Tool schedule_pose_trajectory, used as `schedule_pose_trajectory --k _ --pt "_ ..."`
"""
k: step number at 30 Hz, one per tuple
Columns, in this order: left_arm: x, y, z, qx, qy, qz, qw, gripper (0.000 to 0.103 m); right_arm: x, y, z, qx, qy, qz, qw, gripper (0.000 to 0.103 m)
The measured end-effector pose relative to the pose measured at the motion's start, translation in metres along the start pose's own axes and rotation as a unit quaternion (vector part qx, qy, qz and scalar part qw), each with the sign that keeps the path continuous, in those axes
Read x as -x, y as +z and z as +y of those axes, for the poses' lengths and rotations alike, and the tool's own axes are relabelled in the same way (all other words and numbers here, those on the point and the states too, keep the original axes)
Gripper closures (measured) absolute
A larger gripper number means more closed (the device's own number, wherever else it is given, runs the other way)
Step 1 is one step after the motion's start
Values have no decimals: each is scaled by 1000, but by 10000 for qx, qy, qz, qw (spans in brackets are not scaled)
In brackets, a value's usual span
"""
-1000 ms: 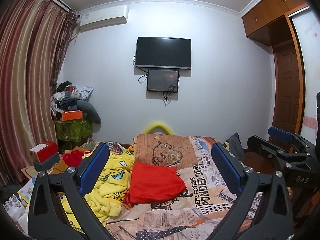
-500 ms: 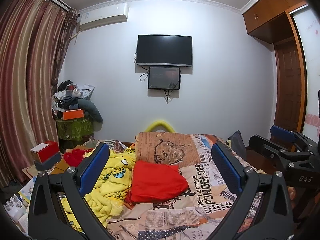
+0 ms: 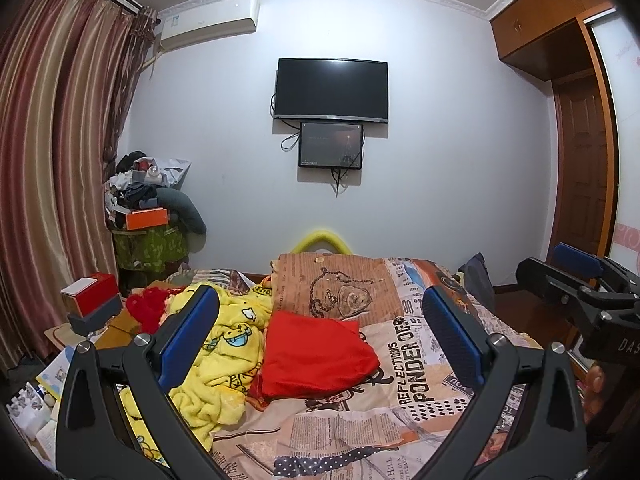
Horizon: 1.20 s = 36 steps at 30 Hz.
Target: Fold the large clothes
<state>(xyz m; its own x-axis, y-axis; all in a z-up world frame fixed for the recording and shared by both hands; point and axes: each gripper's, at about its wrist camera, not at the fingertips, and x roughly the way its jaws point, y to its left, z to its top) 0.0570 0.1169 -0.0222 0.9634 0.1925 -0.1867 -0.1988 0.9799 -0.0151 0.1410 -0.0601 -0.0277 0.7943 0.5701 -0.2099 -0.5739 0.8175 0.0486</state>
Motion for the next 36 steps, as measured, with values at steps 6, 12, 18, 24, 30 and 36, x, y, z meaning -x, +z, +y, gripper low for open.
schedule_pose_trajectory --k 6,12,18,24,30,36 --pt "-3 -1 2 -15 -25 53 10000 1 0 -1 -4 -72 -40 34 10000 0" --pt "-8 -1 3 -16 -64 107 9999 1 0 -2 -5 -118 -28 64 9999 0" --pt "-13 -1 4 -5 -167 175 9997 1 -3 -5 -7 -189 -15 109 9998 0" --pt "-15 -2 3 -28 -224 211 9995 1 -4 -8 -8 -239 -33 149 9996 0" --pt "-14 -3 0 -62 -302 207 9993 1 -5 -8 -8 -269 -58 160 9995 0" --pt "-13 -3 -1 -65 -374 210 9991 1 -6 -7 -8 -294 -64 177 9994 0"
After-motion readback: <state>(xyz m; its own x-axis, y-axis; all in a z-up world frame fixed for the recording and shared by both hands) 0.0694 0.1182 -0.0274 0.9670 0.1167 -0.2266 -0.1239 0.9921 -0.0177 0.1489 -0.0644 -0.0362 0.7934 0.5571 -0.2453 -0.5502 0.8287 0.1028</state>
